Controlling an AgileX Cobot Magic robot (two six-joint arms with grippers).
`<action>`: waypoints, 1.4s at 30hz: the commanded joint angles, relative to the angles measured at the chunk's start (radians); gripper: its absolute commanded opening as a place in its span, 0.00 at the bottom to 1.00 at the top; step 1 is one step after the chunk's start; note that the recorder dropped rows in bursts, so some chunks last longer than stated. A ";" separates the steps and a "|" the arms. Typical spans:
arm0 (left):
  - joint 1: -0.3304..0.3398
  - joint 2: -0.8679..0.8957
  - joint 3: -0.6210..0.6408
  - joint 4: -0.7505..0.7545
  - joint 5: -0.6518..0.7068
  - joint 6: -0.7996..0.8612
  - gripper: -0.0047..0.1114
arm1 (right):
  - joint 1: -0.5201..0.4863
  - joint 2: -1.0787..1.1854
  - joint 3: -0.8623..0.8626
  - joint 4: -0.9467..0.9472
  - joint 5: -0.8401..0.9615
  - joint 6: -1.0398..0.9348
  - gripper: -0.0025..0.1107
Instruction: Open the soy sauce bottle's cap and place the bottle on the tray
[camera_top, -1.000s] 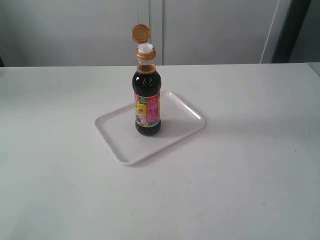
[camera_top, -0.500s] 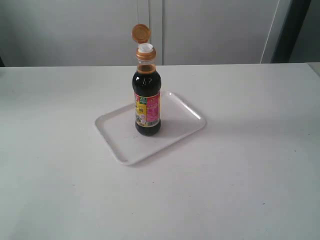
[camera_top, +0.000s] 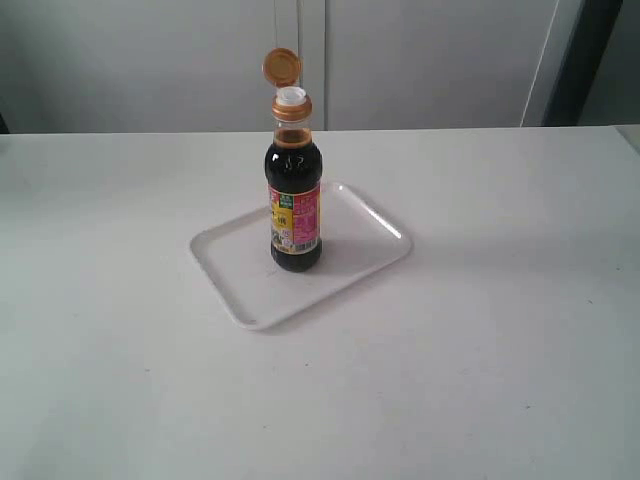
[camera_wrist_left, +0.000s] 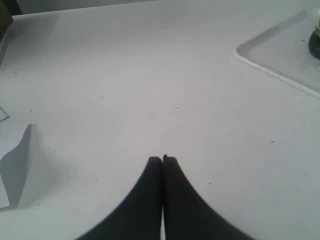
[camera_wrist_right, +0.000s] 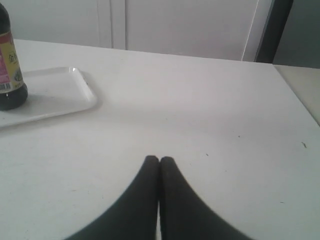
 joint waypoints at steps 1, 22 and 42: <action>0.002 -0.005 0.003 0.001 0.000 0.000 0.04 | -0.003 -0.007 0.006 -0.005 0.024 -0.014 0.02; 0.002 -0.005 0.003 0.001 0.000 0.000 0.04 | -0.003 -0.007 0.006 -0.003 0.044 -0.014 0.02; 0.002 -0.005 0.003 0.001 0.000 0.000 0.04 | -0.003 -0.007 0.006 -0.003 0.044 -0.014 0.02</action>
